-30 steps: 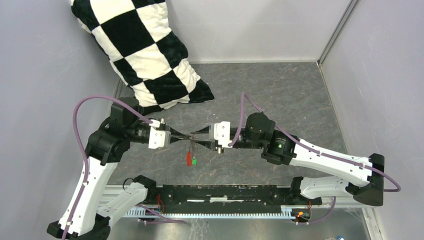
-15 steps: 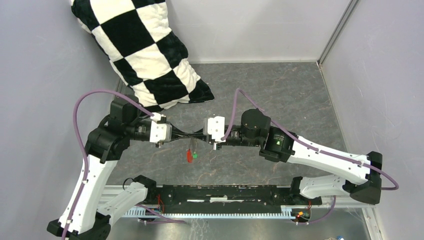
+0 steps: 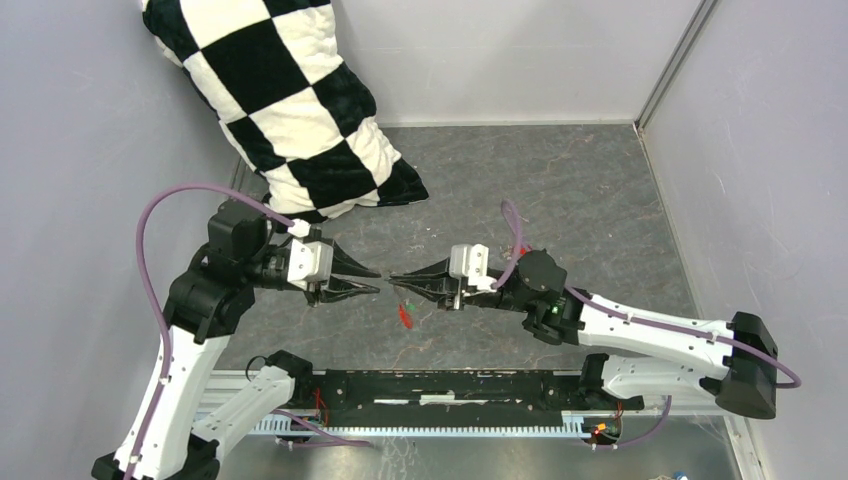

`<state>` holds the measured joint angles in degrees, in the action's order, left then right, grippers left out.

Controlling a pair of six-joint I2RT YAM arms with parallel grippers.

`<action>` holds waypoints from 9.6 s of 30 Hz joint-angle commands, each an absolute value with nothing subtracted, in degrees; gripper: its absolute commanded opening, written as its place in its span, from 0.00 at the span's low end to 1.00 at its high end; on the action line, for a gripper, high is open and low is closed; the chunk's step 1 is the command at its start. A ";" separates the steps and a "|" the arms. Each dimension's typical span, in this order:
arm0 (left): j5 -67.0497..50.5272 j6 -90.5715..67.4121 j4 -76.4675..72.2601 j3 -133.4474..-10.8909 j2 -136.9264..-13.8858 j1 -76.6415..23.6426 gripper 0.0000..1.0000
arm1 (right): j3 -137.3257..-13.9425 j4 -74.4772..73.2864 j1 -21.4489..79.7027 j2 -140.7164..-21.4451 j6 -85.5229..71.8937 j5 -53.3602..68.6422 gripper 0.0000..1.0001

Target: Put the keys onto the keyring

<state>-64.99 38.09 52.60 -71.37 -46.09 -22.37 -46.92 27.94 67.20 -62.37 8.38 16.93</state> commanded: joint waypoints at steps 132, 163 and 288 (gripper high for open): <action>-63.70 2.08 23.18 -59.47 -35.58 -22.68 0.03 | -43.77 81.14 65.30 -75.58 -23.99 22.17 0.01; -64.03 -3.07 19.14 -58.37 -35.24 -22.65 0.29 | -44.37 84.19 65.32 -78.05 -27.92 23.74 0.01; -60.21 -0.61 19.79 -57.30 -34.37 -22.67 0.02 | -42.80 7.68 15.70 -94.16 9.16 19.41 0.53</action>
<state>-59.07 -3.79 20.93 -55.31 -34.50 -22.39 -41.56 6.94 15.75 -92.90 8.12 19.46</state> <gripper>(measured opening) 0.022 0.557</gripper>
